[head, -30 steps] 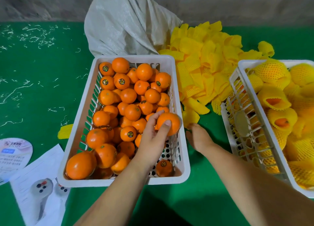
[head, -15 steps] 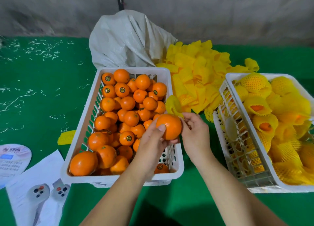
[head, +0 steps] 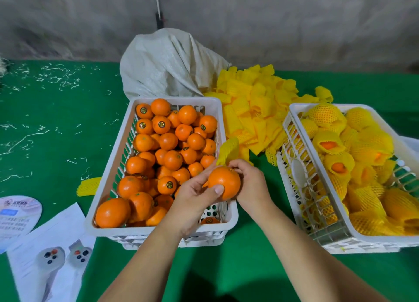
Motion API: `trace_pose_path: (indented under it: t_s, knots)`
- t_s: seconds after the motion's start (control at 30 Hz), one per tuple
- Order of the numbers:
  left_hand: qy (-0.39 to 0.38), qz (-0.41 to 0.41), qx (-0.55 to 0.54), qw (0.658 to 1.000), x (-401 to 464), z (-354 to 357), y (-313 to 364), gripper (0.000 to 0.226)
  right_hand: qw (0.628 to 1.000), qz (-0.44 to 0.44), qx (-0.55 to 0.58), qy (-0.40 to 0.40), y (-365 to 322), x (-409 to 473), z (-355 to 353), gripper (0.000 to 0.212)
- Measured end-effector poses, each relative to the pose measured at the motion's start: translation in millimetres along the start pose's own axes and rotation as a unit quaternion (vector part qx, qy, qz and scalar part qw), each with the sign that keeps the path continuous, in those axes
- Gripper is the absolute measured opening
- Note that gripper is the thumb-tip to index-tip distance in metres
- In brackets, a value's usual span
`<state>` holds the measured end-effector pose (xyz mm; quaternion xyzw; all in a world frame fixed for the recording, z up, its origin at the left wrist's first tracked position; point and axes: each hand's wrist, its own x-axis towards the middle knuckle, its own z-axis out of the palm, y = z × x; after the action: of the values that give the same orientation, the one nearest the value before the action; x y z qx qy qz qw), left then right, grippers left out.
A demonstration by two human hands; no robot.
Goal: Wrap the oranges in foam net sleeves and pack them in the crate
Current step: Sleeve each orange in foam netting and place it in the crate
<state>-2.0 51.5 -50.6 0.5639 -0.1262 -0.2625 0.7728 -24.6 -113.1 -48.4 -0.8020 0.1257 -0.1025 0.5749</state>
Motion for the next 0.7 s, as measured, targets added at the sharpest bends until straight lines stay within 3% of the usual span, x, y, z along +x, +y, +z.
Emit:
trace_pose_path:
  t_s: [0.13,0.27,0.4,0.57,0.7]
  knots:
    - [0.064,0.014,0.019,0.998,2,3,-1,0.062,1.0,-0.012,-0.025,0.005,6,1,-8,0.047]
    - [0.151,0.014,0.005,0.988,5,1,0,0.067,0.997,-0.004,0.064,0.033,-7,-2,-12,0.021]
    - [0.187,-0.002,-0.021,0.982,8,0,1,0.072,0.994,-0.027,0.101,0.019,-18,-5,-8,0.016]
    - [0.255,0.014,0.016,0.967,8,4,-1,0.055,0.993,-0.063,0.101,-0.013,-21,-18,6,0.01]
    - [0.21,0.008,-0.04,0.977,7,5,1,0.059,0.993,-0.063,0.103,0.002,-30,-18,15,0.013]
